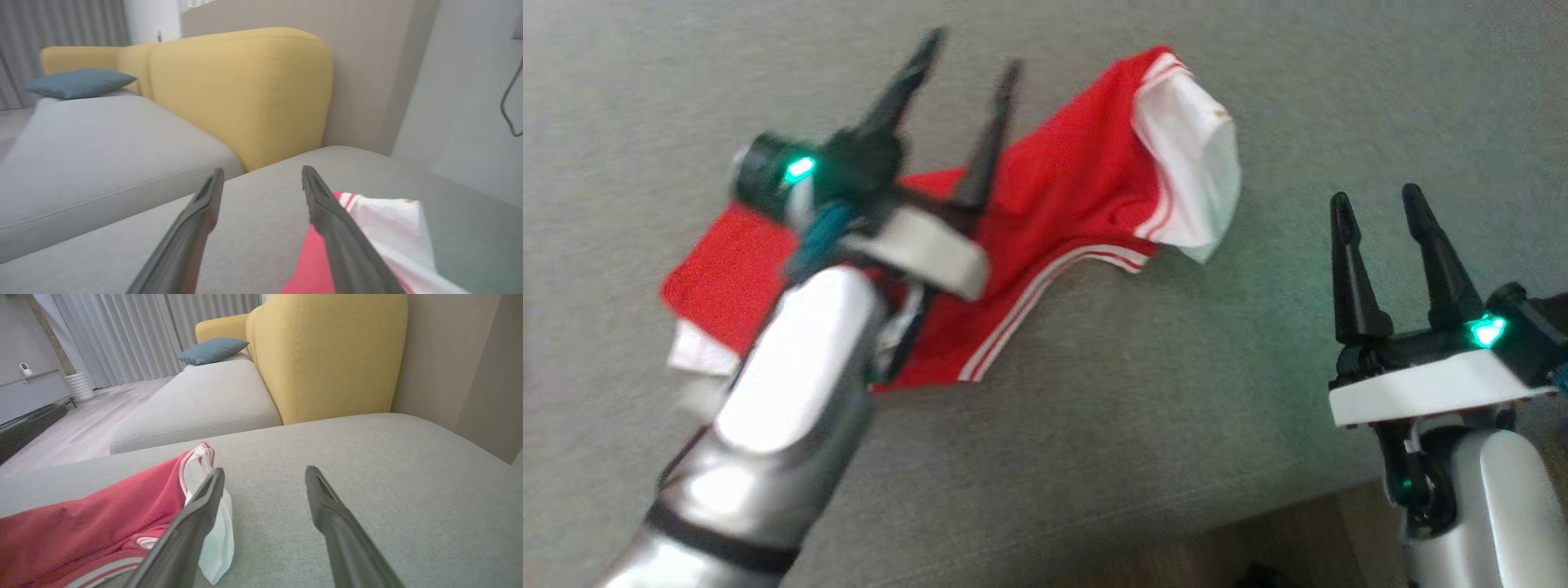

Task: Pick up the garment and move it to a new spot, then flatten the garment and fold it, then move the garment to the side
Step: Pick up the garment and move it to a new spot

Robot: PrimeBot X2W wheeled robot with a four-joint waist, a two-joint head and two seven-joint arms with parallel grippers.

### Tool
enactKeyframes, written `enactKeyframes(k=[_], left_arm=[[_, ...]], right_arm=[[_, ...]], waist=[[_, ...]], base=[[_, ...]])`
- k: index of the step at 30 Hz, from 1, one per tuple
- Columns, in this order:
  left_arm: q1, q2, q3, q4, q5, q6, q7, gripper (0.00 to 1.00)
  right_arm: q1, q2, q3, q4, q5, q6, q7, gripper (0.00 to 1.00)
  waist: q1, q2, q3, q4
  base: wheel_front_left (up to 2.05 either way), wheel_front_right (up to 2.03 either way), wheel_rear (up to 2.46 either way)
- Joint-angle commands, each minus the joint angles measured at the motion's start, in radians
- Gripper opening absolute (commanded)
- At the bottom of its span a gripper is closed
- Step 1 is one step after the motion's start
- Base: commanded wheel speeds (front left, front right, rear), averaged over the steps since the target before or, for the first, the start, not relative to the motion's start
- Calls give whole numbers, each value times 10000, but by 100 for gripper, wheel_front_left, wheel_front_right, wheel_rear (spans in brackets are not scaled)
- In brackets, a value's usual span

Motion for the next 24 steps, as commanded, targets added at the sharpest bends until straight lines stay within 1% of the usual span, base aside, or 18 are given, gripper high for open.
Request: enactKeyframes(k=[1, 5, 8, 13, 16, 19, 21, 24], left_arm=[[199, 427, 669, -677, 57, 178, -55, 100], [1335, 1038, 1753, -1469, 42, 625, -58, 100], [2135, 1360, 2456, -1801, -61, 711, -58, 100], [3151, 1734, 3292, -2044, -265, 409, -59, 100], [3654, 1874, 3605, -2100, -414, 112, -59, 100], [4131, 1973, 3804, -2155, -504, -86, -60, 100], [4451, 2025, 3821, -2209, -482, -135, -60, 100], [4890, 2077, 3762, -2309, -390, -99, -60, 100]], right_arm=[[-3, -49, 103, -431, -105, -7, 78, 100], [109, -49, -47, -544, -314, -7, 330, 100], [208, -49, -137, -607, -439, -7, 508, 100], [411, -49, -313, -685, -589, -7, 723, 100], [574, -49, -408, -700, -636, -7, 825, 100], [764, -49, -432, -697, -668, -7, 908, 100], [911, -49, -425, -693, -670, -7, 965, 100], [1127, -49, -428, -685, -642, -7, 1033, 100]], waist=[[0, 0, -501, 678], [0, 0, -833, 1291], [0, 0, -1071, 1668], [0, 0, -1460, 2123], [0, 0, -1712, 2291], [0, 0, -1977, 2371], [0, 0, -2133, 2387], [0, 0, -2368, 2378]], base=[[0, 0, 0], [0, 0, 0], [0, 0, 0], [0, 0, 0], [0, 0, 0], [0, 0, 0], [0, 0, 0], [0, 0, 0]])
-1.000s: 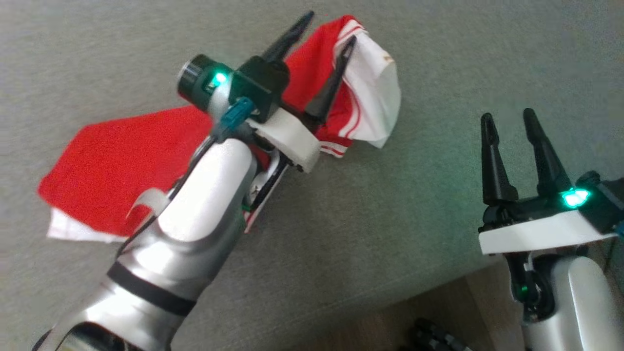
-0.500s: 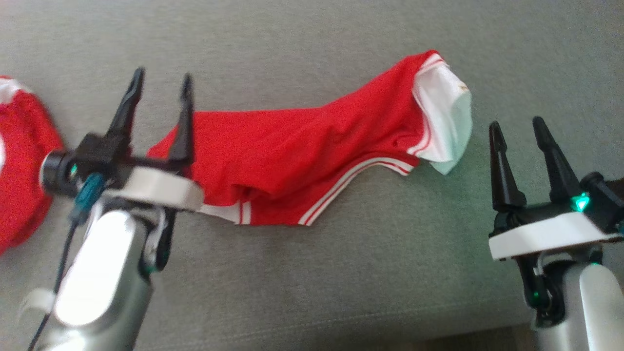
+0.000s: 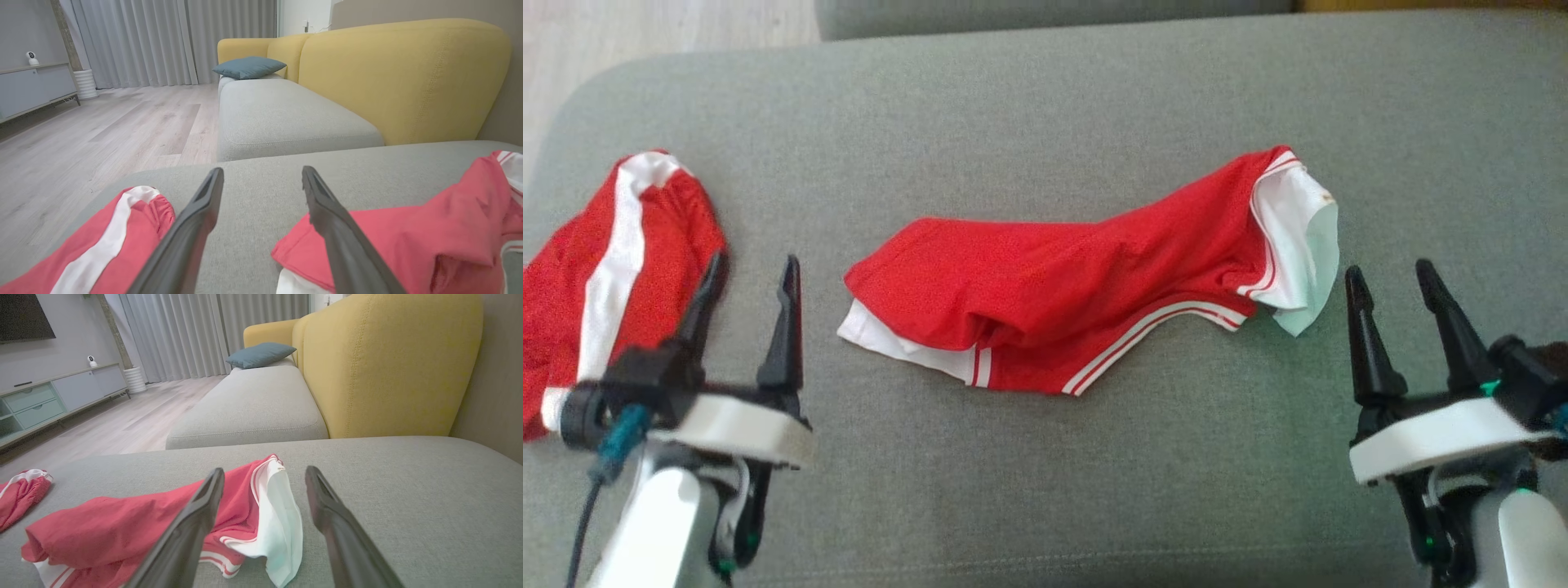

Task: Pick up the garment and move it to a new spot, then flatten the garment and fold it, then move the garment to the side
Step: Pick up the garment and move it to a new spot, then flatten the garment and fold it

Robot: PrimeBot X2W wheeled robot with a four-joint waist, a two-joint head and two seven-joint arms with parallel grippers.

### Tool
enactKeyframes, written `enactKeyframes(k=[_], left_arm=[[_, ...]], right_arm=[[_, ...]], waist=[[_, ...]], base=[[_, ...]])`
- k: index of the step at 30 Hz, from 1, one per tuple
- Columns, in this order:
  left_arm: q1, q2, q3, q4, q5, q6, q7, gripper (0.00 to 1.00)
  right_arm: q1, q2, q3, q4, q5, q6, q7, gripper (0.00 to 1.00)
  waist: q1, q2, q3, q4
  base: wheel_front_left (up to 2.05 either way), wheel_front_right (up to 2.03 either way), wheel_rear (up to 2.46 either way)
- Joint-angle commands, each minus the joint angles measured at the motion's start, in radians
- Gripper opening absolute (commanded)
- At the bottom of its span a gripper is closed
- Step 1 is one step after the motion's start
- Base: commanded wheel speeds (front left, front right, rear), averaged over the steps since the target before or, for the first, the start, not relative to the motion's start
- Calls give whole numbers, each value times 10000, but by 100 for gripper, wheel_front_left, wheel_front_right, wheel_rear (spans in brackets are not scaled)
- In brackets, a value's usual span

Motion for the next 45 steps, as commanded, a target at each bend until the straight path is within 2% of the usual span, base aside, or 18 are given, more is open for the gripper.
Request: enactKeyframes(k=[1, 16, 34, 39, 42, 45], left_arm=[[-145, 333, 363, -408, 92, 52, -42, 100], [1037, 459, 216, -1283, 295, 615, 189, 100], [1141, 528, 90, -1463, 241, 750, 294, 100], [903, 441, -4, -1492, 243, 744, 276, 100], [551, 309, -139, -1462, 275, 676, 220, 100], [233, 173, -289, -1379, 339, 603, 163, 100]], right_arm=[[-33, -49, 162, -372, -31, -7, 67, 100], [589, -49, 192, -558, 58, -7, 345, 100], [616, -49, 300, -625, 62, -7, 460, 100], [474, -54, 1151, -292, -190, -7, 975, 100], [175, -232, 2194, 475, -219, -7, 1608, 100], [-255, -361, 2996, 1207, -148, -7, 1782, 100]], waist=[[0, -1, -187, 14], [0, -1, -764, 9], [0, -1, -769, 57], [0, -1, -620, 297], [0, -1, -431, 736], [0, -1, -268, 1174]], base=[[0, 0, 0], [0, 0, 0], [0, 0, 0], [0, 0, 0], [0, 0, 0], [0, 0, 0]])
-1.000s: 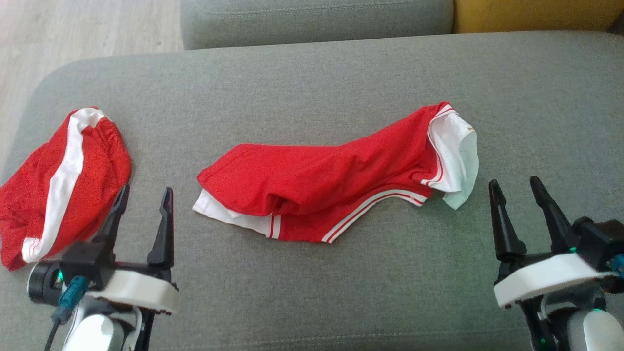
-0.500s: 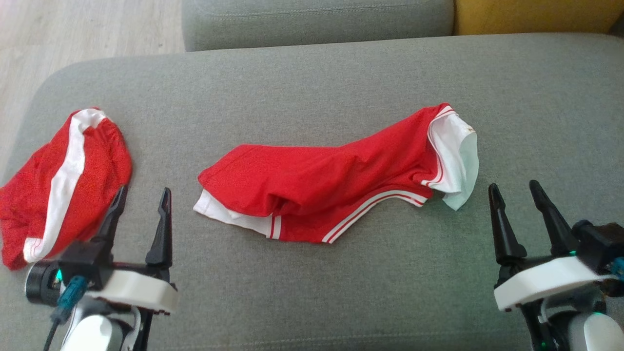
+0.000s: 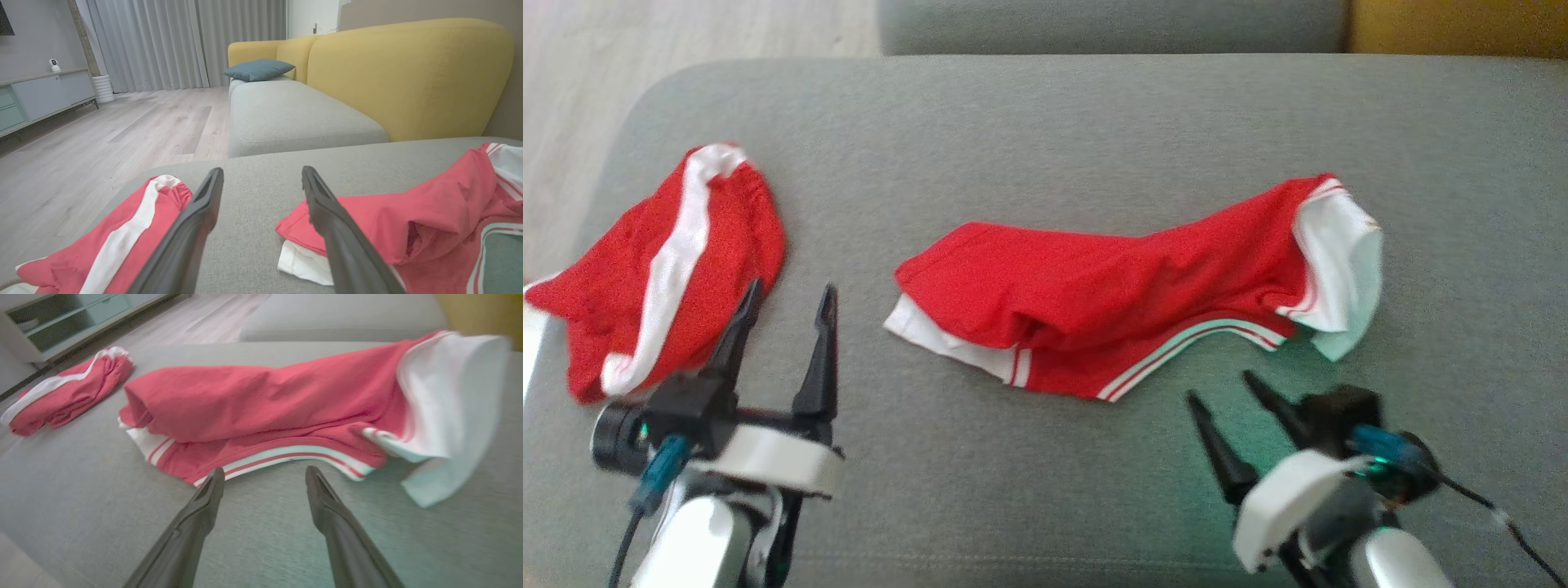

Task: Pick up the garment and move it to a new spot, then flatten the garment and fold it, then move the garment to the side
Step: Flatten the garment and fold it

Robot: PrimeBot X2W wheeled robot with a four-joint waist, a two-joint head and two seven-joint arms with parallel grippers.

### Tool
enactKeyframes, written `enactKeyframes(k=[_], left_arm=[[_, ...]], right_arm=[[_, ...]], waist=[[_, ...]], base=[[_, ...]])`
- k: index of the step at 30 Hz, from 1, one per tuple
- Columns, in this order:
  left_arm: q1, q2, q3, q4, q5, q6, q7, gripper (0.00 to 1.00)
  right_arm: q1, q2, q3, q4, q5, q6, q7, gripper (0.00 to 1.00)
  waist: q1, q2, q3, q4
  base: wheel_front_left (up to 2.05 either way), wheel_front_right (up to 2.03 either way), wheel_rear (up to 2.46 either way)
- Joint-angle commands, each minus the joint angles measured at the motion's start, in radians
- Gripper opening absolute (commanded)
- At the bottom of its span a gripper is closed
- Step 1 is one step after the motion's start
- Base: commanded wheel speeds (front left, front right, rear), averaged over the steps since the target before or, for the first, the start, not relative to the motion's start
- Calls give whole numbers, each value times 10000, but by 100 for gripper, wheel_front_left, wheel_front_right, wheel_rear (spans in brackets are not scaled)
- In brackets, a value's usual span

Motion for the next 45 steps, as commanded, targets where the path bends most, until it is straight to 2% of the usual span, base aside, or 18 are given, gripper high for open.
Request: enactKeyframes(k=[1, 10, 17, 18, 19, 22, 25, 29, 34, 40, 45], left_arm=[[-782, 45, 228, -243, 102, -59, -116, 100], [-1428, -394, -142, 116, 243, -303, -253, 100], [-1674, -693, -250, 347, 353, -447, -301, 100], [-1679, -713, -235, 350, 367, -454, -303, 100], [-1683, -733, -211, 334, 385, -460, -304, 100], [-1656, -769, -119, 301, 446, -462, -306, 100], [-1582, -775, -13, 266, 508, -453, -307, 100], [-1479, -746, 103, 256, 583, -452, -308, 100], [-1382, -716, 219, 203, 628, -459, -309, 100], [-1384, -662, 305, 140, 677, -462, -309, 100], [-1470, -657, 315, 117, 702, -481, -309, 100]], right_arm=[[-919, -193, 674, 116, 62, -7, 101, 100], [-2492, -340, 2167, 2558, 161, -7, 79, 100], [-3577, -351, 2547, 4720, -110, -7, 212, 100], [-3674, -365, 2590, 4948, -164, -7, 267, 38], [-3779, -412, 2637, 5114, -285, -7, 268, 0], [-3919, -443, 2620, 5300, -360, -7, 114, 0], [-3884, -506, 2551, 4946, -225, -7, -385, 0], [-3587, -730, 2360, 3788, 117, -7, -817, 0], [-2962, -1110, 1764, 1799, 548, -7, -793, 0], [-2180, -1307, 468, -267, 784, -7, -535, 0], [-1649, -1157, -1141, -856, 942, -7, -231, 0]], waist=[[0, -1, 238, 543], [0, -1, 549, 1652], [0, -1, 653, 2221], [0, -1, 664, 2243], [0, -1, 673, 2257], [0, -1, 666, 2223], [0, -1, 625, 2071], [0, -1, 519, 1694], [0, -1, 438, 1134], [0, -1, 528, 574], [0, -1, 714, 260]], base=[[0, 0, 0], [0, 0, 0], [0, 0, 0], [0, 0, 0], [0, 0, 0], [0, 0, 0], [0, 0, 0], [0, 0, 0], [0, 0, 0], [0, 0, 0], [0, 0, 0]])
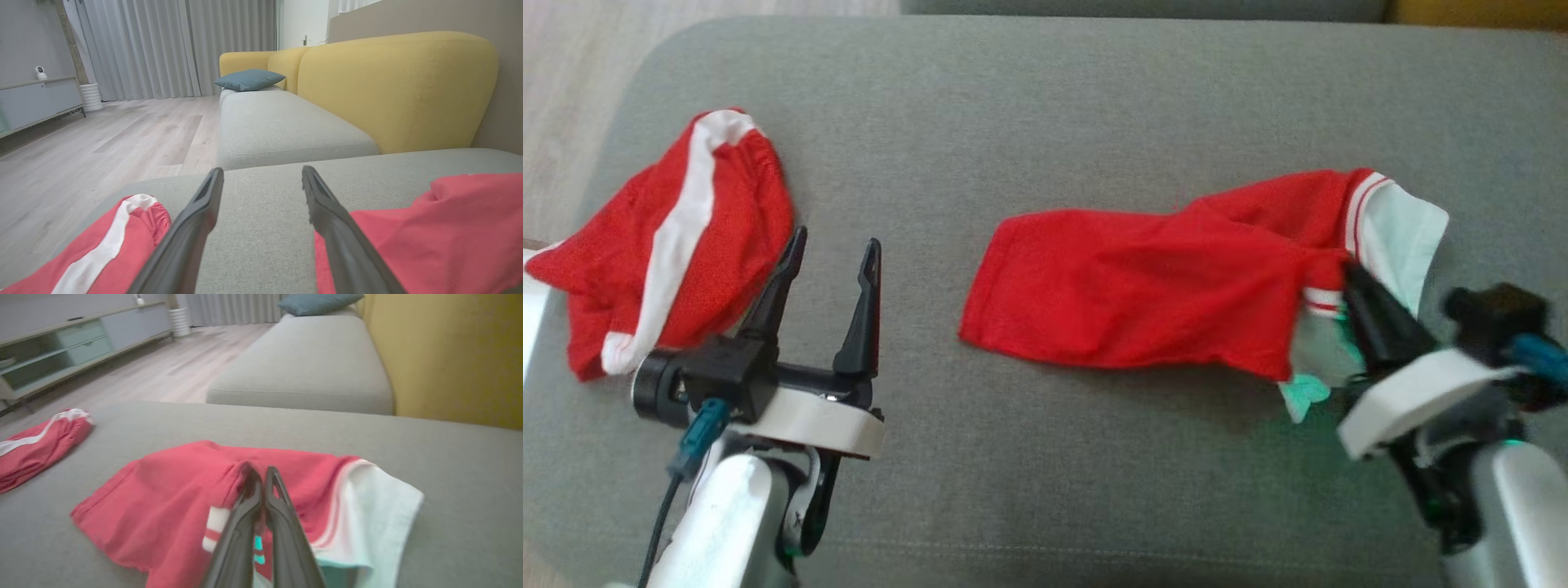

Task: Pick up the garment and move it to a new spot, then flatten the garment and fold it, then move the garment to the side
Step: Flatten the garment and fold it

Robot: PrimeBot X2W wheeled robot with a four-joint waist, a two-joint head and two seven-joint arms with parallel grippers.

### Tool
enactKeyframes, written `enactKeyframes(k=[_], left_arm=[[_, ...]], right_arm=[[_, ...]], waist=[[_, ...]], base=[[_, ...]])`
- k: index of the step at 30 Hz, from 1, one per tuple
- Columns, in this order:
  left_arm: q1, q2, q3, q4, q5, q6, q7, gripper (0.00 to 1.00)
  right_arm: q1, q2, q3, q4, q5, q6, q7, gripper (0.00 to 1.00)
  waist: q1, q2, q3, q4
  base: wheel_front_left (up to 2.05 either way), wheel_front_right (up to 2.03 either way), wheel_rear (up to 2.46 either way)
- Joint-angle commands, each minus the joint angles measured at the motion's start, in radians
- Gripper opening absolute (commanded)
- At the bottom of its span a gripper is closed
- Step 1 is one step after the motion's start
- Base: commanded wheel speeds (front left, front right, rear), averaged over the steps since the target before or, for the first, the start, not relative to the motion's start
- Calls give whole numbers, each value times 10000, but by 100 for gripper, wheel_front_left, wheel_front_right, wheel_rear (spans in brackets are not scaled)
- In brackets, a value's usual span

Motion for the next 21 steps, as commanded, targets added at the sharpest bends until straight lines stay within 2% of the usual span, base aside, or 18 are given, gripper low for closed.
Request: enactKeyframes(k=[1, 9, 10, 11, 16, 21], left_arm=[[-422, 239, 472, -332, 91, -46, -58, 100], [-601, 235, 450, -286, 128, -67, -58, 100], [-620, 233, 434, -270, 131, -80, -58, 100], [-636, 230, 423, -256, 138, -82, -58, 100], [-623, 215, 404, -252, 164, -32, -58, 100], [-518, 226, 489, -336, 173, 91, -58, 100]], right_arm=[[26, 21, -742, -214, 237, -7, 149, 0], [-722, -245, -1486, 1341, 872, -7, -424, 0], [-869, -281, -1476, 1583, 957, -7, -551, 33], [-996, -320, -1476, 1815, 1011, -7, -665, 100], [-1236, -568, -1748, 2446, 970, -7, -1368, 100], [-1014, -749, -2322, 2018, 740, -7, -2148, 100]], waist=[[0, 0, 212, -230], [0, 0, 481, -487], [0, 0, 500, -512], [0, 0, 514, -536], [0, 0, 508, -658], [0, 0, 404, -780]], base=[[0, 0, 0], [0, 0, 0], [0, 0, 0], [0, 0, 0], [0, 0, 0], [0, 0, 0]])
